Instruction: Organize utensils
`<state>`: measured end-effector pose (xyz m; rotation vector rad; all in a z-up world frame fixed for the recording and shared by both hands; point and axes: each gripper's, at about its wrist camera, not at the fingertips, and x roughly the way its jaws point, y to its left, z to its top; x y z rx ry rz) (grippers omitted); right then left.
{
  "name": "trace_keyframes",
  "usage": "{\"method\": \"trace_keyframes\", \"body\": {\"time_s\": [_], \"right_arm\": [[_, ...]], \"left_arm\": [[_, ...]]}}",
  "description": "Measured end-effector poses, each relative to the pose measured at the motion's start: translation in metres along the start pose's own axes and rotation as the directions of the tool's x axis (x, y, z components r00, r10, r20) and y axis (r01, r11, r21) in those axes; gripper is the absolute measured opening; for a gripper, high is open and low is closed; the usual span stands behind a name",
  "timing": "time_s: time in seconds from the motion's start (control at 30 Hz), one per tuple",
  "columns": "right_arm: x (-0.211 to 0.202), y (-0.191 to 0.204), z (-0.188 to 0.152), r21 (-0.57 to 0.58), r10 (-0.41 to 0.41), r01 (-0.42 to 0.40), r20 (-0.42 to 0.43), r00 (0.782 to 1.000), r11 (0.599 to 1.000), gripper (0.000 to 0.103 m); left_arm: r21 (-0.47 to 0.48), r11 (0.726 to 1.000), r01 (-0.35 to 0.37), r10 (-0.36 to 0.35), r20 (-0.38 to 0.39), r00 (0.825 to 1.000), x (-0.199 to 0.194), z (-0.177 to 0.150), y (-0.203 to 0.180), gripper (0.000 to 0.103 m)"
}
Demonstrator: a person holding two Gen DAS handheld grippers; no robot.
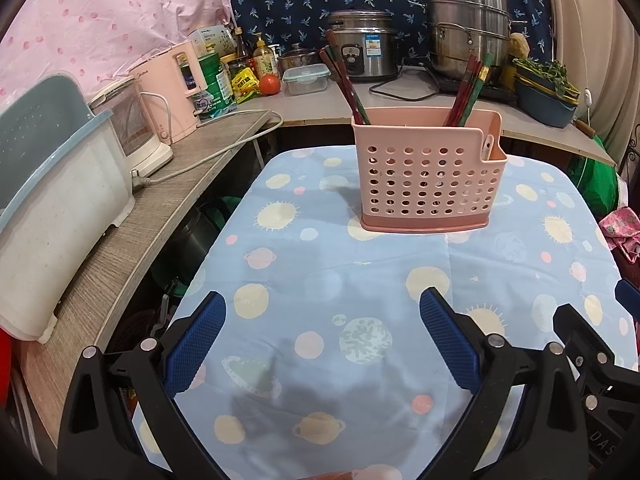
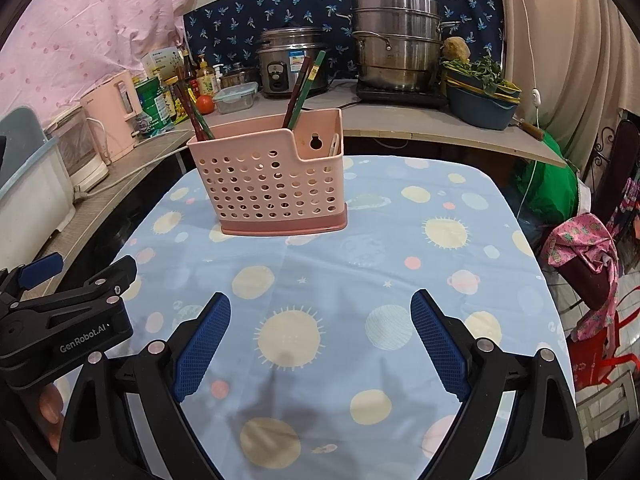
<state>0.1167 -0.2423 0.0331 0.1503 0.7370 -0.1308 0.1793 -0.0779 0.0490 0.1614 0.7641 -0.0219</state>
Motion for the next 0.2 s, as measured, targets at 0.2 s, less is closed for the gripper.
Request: {"method": "trace_keyframes", "body": {"time_s": [0.2], "right_arm": [[0.0004,0.003,0.0,-0.008,-0.011,0.011,-0.001,1.0,1.0,0.088]], "left_arm": [[-0.003,1.0,-0.001,0.001,-0.004,1.0,0.0017,-0.0012,0.0016,0.093]]}}
